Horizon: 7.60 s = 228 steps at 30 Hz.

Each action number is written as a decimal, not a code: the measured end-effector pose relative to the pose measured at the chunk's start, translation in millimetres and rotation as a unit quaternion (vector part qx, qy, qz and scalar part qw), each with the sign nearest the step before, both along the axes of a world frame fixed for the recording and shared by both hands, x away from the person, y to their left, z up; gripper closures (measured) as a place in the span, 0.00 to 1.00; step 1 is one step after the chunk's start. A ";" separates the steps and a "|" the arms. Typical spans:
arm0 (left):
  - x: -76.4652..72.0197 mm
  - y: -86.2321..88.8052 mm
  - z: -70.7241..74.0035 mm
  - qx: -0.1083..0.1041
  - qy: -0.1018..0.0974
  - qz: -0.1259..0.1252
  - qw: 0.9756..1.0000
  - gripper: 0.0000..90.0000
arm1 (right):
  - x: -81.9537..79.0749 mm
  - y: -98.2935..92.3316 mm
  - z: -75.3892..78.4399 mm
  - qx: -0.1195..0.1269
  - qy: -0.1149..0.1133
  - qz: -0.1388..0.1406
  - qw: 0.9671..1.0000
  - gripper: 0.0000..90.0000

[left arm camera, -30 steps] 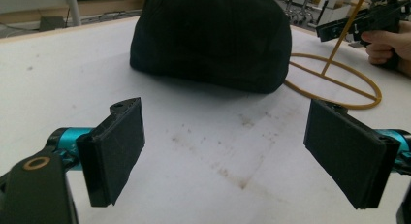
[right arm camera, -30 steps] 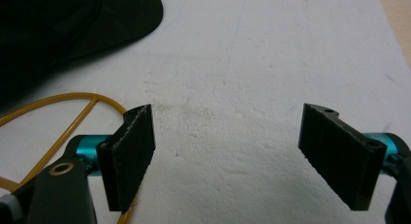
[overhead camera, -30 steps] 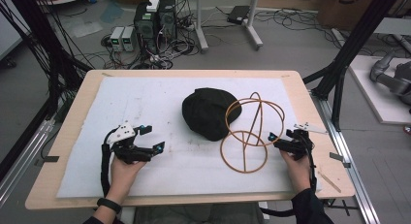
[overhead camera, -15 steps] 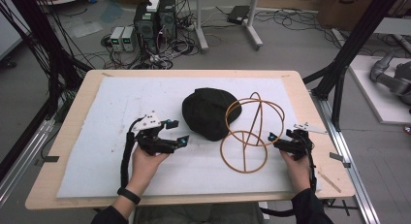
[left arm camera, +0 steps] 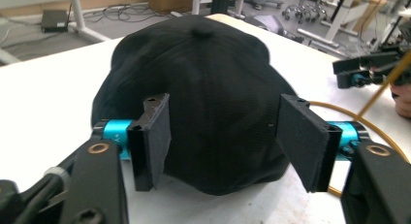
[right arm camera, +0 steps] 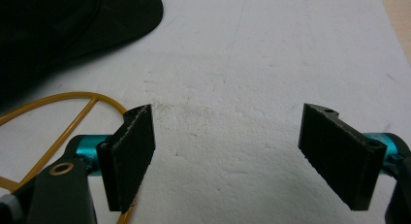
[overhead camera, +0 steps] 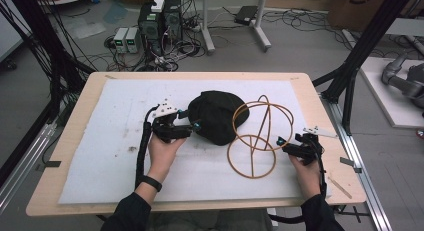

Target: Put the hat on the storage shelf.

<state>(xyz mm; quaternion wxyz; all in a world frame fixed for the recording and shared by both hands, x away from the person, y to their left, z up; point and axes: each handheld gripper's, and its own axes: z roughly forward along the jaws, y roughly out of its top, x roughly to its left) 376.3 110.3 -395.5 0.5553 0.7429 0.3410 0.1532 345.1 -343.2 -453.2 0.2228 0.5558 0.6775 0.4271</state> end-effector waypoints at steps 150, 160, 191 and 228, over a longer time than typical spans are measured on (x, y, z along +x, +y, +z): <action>-21.3 -48.0 -5.4 -0.059 0.100 0.185 0.976 0.54 | 3.2 5.2 -0.8 -0.027 0.013 0.013 0.999 0.23; -12.4 -48.0 -11.2 -0.085 0.094 0.180 0.975 0.86 | 3.1 5.3 -0.8 -0.026 0.014 0.011 0.999 0.23; -46.4 -0.9 54.0 -0.182 0.000 0.074 0.981 0.98 | 2.8 5.9 -0.7 -0.028 0.014 0.009 0.999 0.23; -92.2 -141.8 161.4 -0.192 -0.058 -0.123 0.972 0.98 | -1.4 -1.0 1.5 -0.017 -0.009 -0.020 1.000 0.23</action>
